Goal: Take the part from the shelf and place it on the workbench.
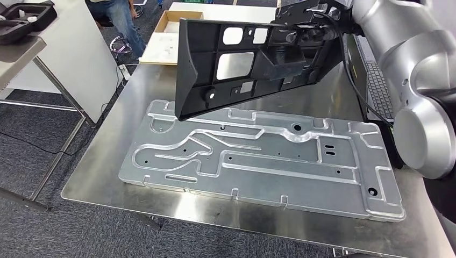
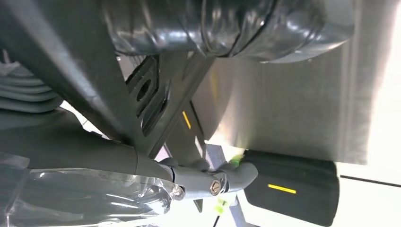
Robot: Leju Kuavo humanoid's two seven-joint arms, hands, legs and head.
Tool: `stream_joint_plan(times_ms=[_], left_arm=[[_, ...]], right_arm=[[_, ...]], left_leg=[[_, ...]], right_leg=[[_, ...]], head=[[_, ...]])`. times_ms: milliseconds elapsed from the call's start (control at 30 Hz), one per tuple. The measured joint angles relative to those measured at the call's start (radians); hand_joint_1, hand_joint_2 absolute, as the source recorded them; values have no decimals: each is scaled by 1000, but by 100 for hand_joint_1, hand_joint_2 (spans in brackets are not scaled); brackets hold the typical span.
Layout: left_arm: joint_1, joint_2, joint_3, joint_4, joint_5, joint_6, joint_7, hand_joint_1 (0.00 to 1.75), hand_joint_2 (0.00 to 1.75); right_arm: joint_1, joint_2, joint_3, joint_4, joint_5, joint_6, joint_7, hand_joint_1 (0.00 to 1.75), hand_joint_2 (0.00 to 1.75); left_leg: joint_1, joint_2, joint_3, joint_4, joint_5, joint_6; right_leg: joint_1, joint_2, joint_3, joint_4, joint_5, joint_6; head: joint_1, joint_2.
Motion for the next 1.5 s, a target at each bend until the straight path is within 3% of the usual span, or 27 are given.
stream_joint_plan(times_ms=[67,133,200,233,300,367,467,533,600,667,700,733,800,867,933,1000,1067,1167,1200,1233,1267,1300,1367,1400,1500], left_arm=[[0,0,0,0,-3,1,0,0,0],[1,0,0,0,-6,3,0,0,0],[2,0,1,0,-8,4,2,0,0],[2,0,1,0,-8,5,3,0,0],[2,0,3,0,-6,6,4,0,0],[0,2,7,0,-3,6,3,0,0],[-1,3,9,0,-5,6,4,0,0],[0,2,10,0,-8,6,3,0,0],[-1,2,11,0,-9,5,2,0,0],[-3,1,12,0,-12,5,3,0,0],[-3,0,12,0,-15,6,5,0,0],[-3,-2,12,0,-17,7,7,0,0],[-1,-4,12,0,-20,8,8,0,0],[0,-5,13,0,-21,4,5,0,0],[-1,-5,14,0,-22,1,0,0,0],[-2,-4,15,0,-26,-1,-2,0,0],[-2,-4,15,0,-29,-1,-2,0,0],[-1,-3,15,0,-29,0,-1,0,0],[-1,-3,15,0,-29,1,0,0,0],[-1,-4,15,0,-29,1,2,0,0],[-2,-4,15,0,-29,2,3,0,0],[-3,-4,15,0,-29,2,4,0,0],[-5,-3,16,0,-29,2,5,0,0],[-6,-3,16,0,-29,2,5,0,0],[-8,-4,17,0,-29,2,5,0,0]], right_arm=[[0,3,0,-3,14,-12,-1,0,0],[7,5,7,-6,47,-44,9,0,0],[23,9,32,-12,92,-118,38,0,0],[32,12,45,-15,107,-149,51,0,0],[38,15,59,-19,106,-159,52,0,0],[40,15,71,-26,124,-178,55,0,0],[49,15,96,-32,154,-212,72,0,0],[48,15,101,-32,131,-172,46,0,0],[46,13,101,-33,104,-166,10,0,0],[58,9,99,-44,97,-278,-1,0,0],[66,4,99,-52,106,-360,3,0,0],[72,-2,100,-57,119,-430,4,0,0],[68,-8,101,-54,110,-473,-13,0,0],[48,-8,84,-39,23,-339,-47,0,0],[36,-7,35,-30,-74,-120,-62,0,0],[33,-8,-14,-28,-127,-13,-56,0,0],[32,-9,-42,-32,-137,-60,-38,0,0],[36,-9,-64,-43,-110,-203,-19,0,0],[41,-8,-67,-48,-96,-249,-14,0,0],[45,-6,-68,-53,-88,-282,-11,0,0],[49,-5,-70,-56,-86,-295,-8,0,0],[50,-4,-74,-58,-90,-292,-5,0,0],[50,-4,-84,-59,-104,-265,-2,0,0],[51,-3,-88,-59,-105,-265,4,0,0],[59,-3,-95,-60,-105,-291,30,0,0]], left_leg=[[2,0,-32,75,-46,-10],[5,0,-92,204,-104,-17],[6,0,-132,277,-116,-16],[6,0,-128,262,-95,-13],[3,-1,-69,126,-22,1],[-4,-1,-15,11,19,15],[-6,-4,-1,-19,24,22],[-1,-3,5,-35,33,29],[0,1,9,-44,38,35],[0,3,9,-44,38,39],[0,2,9,-42,36,40],[0,0,9,-40,35,40],[1,-5,8,-30,28,36],[-3,-8,3,-16,19,26],[-6,-6,-2,-10,15,17],[-4,-5,-4,-6,11,8],[-2,-5,-23,40,-21,-3],[4,-4,-108,228,-107,-16],[5,-4,-129,272,-116,-16],[6,-4,-134,279,-106,-15],[6,-4,-118,244,-79,-12],[5,-4,-85,174,-40,-7],[0,-5,-19,40,8,4],[-2,-5,-1,2,16,9],[-2,-5,6,-20,20,19]], right_leg=[[-3,-1,2,-3,2,-10],[-1,-1,2,-4,1,-14],[2,0,4,-3,-1,-16],[4,0,6,-3,-2,-16],[6,1,10,-3,-4,-16],[8,2,10,-4,-5,-10],[9,0,11,-11,-3,6],[9,-1,5,5,-19,15],[8,-2,-37,93,-72,21],[7,-2,-96,213,-121,26],[6,-2,-112,243,-124,29],[4,-2,-110,237,-107,30],[0,-3,-62,131,-41,29],[2,-4,-13,26,-2,23],[6,-2,-5,2,-1,13],[5,1,-5,0,1,3],[0,-3,-1,-3,3,-6],[1,-7,0,-4,2,-14],[1,-6,1,-4,1,-14],[2,-5,2,-3,1,-15],[2,-4,4,-3,1,-15],[3,-3,7,-3,0,-14],[5,0,9,-4,-1,-9],[6,0,9,-5,0,-5],[6,-1,9,-11,3,12]], head=[[0,0],[0,0],[0,0],[0,0],[0,0],[0,0],[0,0],[1,0],[2,0],[2,0],[2,0],[2,0],[3,0],[3,0],[2,0],[2,0],[2,0],[2,0],[2,0],[2,0],[2,0],[2,0],[2,0],[2,0],[2,0]])
